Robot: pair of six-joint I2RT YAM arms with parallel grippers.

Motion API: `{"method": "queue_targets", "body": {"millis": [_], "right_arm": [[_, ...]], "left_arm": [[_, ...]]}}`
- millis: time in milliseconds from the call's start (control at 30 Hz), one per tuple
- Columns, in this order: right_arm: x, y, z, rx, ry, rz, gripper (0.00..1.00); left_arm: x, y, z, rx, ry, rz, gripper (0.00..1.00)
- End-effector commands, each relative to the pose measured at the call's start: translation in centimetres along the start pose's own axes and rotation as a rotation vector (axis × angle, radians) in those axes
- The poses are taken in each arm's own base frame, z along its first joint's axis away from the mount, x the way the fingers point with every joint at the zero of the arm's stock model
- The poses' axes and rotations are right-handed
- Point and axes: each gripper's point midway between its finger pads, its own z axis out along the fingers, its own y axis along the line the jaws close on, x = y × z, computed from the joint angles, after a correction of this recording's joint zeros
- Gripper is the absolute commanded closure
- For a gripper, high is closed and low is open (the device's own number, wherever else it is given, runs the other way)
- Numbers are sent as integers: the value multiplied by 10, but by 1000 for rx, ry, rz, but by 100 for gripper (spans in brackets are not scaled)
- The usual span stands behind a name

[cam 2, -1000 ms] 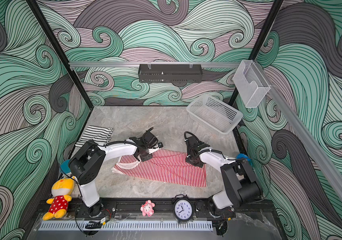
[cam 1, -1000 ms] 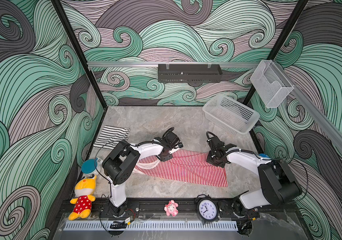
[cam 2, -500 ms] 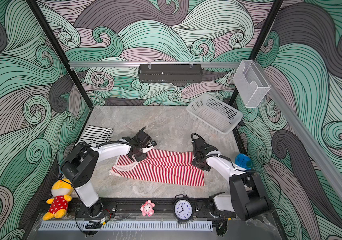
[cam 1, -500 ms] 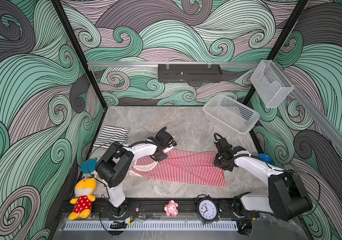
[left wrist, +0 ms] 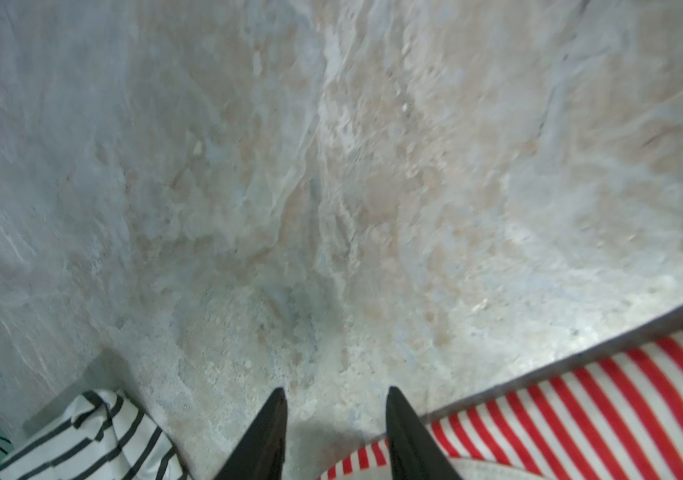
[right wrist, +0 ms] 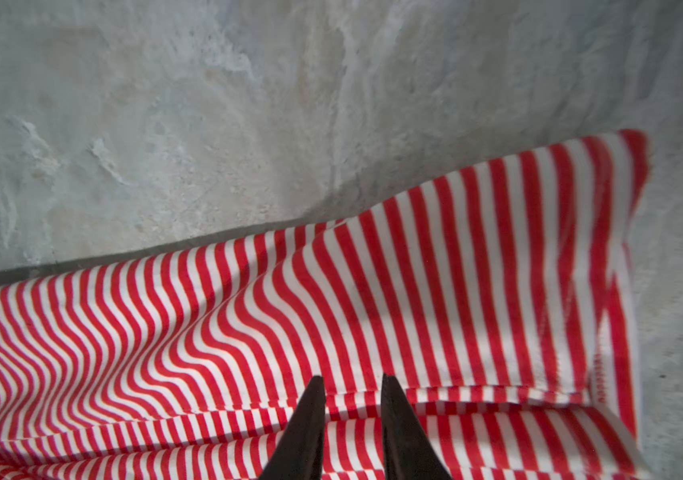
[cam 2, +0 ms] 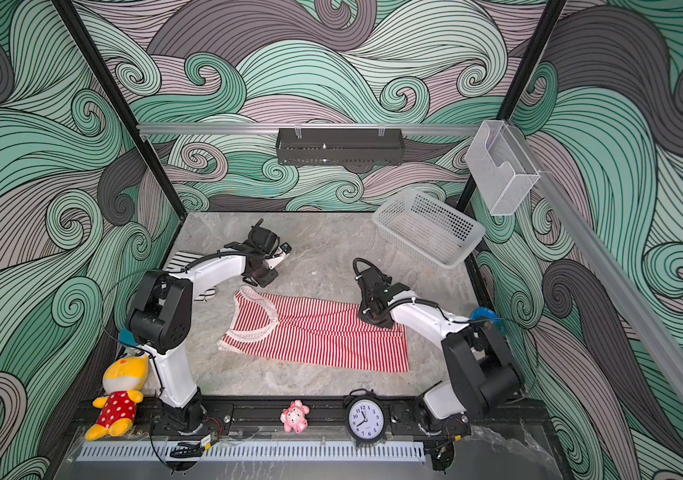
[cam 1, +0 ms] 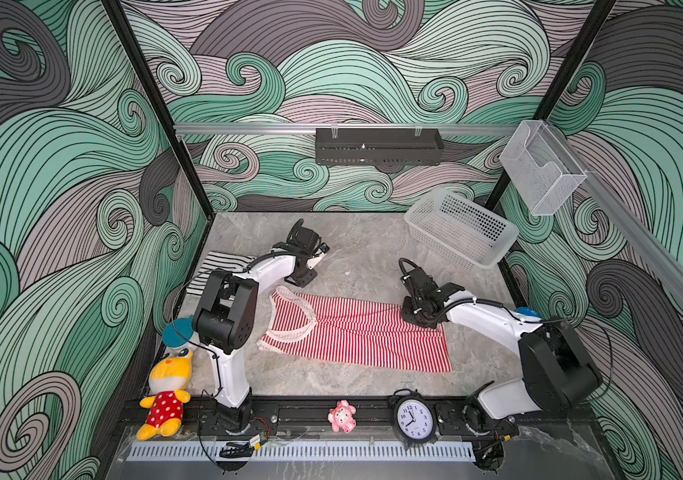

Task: Fold and stack the tank tops

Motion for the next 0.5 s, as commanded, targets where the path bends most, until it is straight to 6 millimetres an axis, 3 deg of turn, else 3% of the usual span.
{"method": "queue_targets", "body": {"millis": [0, 200, 467], "right_arm": [[4, 12, 10, -10, 12, 20, 74], [17, 18, 27, 14, 58, -13, 74], [24, 16, 31, 19, 62, -9, 74]], "left_arm": [[24, 15, 2, -8, 71, -6, 56], [49, 14, 19, 45, 158, -26, 56], [68, -1, 19, 90, 188, -24, 56]]}}
